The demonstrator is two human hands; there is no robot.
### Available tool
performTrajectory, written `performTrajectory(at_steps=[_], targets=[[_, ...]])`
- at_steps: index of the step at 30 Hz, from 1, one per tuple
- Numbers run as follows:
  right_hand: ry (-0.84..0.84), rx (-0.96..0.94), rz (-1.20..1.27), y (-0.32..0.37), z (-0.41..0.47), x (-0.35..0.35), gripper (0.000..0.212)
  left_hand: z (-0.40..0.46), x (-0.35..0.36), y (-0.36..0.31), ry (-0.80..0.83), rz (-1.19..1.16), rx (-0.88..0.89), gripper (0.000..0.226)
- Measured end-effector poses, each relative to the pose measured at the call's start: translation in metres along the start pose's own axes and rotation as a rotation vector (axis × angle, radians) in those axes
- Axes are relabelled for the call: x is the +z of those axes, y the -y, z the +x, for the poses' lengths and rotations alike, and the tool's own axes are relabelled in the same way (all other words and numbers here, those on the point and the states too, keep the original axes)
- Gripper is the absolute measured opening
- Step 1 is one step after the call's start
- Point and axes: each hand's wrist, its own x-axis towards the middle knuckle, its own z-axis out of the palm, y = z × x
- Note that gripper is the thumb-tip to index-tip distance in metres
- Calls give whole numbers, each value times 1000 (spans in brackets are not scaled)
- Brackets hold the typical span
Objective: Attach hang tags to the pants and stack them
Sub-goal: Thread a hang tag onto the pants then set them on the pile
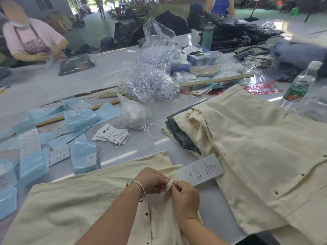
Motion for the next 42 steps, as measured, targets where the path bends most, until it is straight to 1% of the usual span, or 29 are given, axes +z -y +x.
performTrajectory(at_steps=[3,5,9,12,16,18,20,22,24,25,26,27,29,30,31,32,33,35,36,39,40,41,42], targets=[[8,1,3,-1,0,0,11,-1,1,0,8,-18,-4,15],[8,-1,9,-2,1,0,10,1,3,2,-28,-15,-1,18],[24,-39,15,-3,1,-3,9,3,8,4,-49,114,27,21],[23,-55,8,-3,1,-4,12,3,7,5,-44,158,54,25],[18,-66,-16,0,0,-2,17,4,5,6,-52,144,80,24],[26,-81,-33,3,1,-2,17,5,5,5,-46,156,89,29],[52,-126,-86,6,0,-3,14,5,9,6,-79,206,130,36],[29,-205,-78,12,-1,-7,9,8,13,7,-171,232,184,37],[-77,-300,15,19,4,-18,8,11,16,6,-252,146,221,26],[-127,-363,-1,21,12,-25,15,12,17,5,-255,48,227,21],[-125,-415,-98,22,22,-30,26,13,17,4,-227,-66,225,19],[-43,-454,-267,21,35,-35,40,13,18,3,-184,-178,218,19],[271,-470,-716,18,57,-42,63,12,21,6,-112,-341,210,19],[398,-460,-885,18,65,-43,66,12,23,9,-98,-381,204,19],[475,-455,-976,17,70,-42,61,13,25,13,-98,-405,188,19],[496,-466,-1014,17,72,-42,52,14,27,18,-103,-428,170,18],[469,-498,-1009,19,72,-42,41,15,28,23,-109,-459,157,17],[354,-602,-966,26,71,-45,23,17,27,29,-105,-535,153,14],[269,-650,-929,29,71,-47,21,18,25,31,-94,-574,150,14],[8,-753,-664,32,66,-52,31,20,21,34,-76,-682,131,13],[-11,-780,-617,31,62,-52,31,21,20,35,-84,-722,128,13],[14,-800,-581,27,57,-51,30,22,19,37,-94,-764,129,12],[85,-787,-536,23,51,-49,28,22,19,38,-100,-799,133,11]])
